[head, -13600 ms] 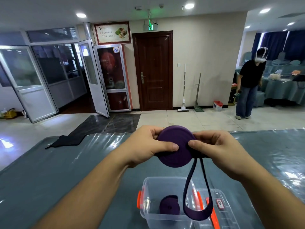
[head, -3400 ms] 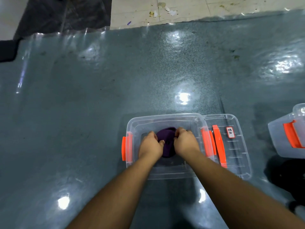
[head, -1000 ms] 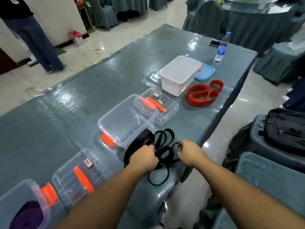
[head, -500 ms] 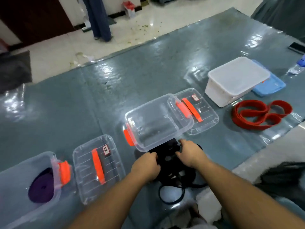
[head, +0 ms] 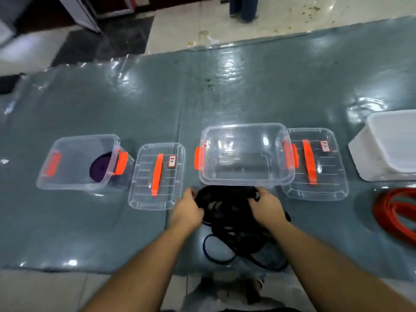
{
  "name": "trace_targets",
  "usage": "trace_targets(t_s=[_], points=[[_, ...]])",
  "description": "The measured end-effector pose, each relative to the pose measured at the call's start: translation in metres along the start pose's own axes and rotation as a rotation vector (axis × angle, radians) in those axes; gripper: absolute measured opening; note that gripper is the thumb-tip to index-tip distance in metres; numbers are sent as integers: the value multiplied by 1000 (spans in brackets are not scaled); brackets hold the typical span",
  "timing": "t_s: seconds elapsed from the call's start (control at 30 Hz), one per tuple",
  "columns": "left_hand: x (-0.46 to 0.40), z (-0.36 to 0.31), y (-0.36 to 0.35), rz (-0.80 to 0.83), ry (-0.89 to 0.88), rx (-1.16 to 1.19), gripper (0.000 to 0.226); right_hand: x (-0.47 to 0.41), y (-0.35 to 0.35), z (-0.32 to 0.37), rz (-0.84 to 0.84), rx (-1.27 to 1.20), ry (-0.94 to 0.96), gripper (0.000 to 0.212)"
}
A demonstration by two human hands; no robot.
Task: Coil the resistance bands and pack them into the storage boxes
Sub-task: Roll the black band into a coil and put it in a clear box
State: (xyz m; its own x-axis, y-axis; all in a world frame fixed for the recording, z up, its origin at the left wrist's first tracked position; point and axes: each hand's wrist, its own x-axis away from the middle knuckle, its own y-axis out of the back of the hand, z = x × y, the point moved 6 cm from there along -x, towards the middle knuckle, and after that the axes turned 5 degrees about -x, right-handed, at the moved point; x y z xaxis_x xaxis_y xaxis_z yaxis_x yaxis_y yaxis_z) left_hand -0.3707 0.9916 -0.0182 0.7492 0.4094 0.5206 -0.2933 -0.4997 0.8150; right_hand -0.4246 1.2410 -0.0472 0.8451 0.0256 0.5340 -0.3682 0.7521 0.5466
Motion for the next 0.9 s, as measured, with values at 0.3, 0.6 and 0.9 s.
trace_targets(t_s=[0.3, 0.6, 0.9], points=[[10, 20, 15, -12, 91, 259, 40, 49, 15, 28, -1, 51, 282, 41], [16, 12, 47, 23, -26, 759, 33, 91, 46, 81, -196, -148, 473, 31], [27, -21, 97, 146, -219, 980, 38, 125, 69, 138, -350, -242, 639, 11]])
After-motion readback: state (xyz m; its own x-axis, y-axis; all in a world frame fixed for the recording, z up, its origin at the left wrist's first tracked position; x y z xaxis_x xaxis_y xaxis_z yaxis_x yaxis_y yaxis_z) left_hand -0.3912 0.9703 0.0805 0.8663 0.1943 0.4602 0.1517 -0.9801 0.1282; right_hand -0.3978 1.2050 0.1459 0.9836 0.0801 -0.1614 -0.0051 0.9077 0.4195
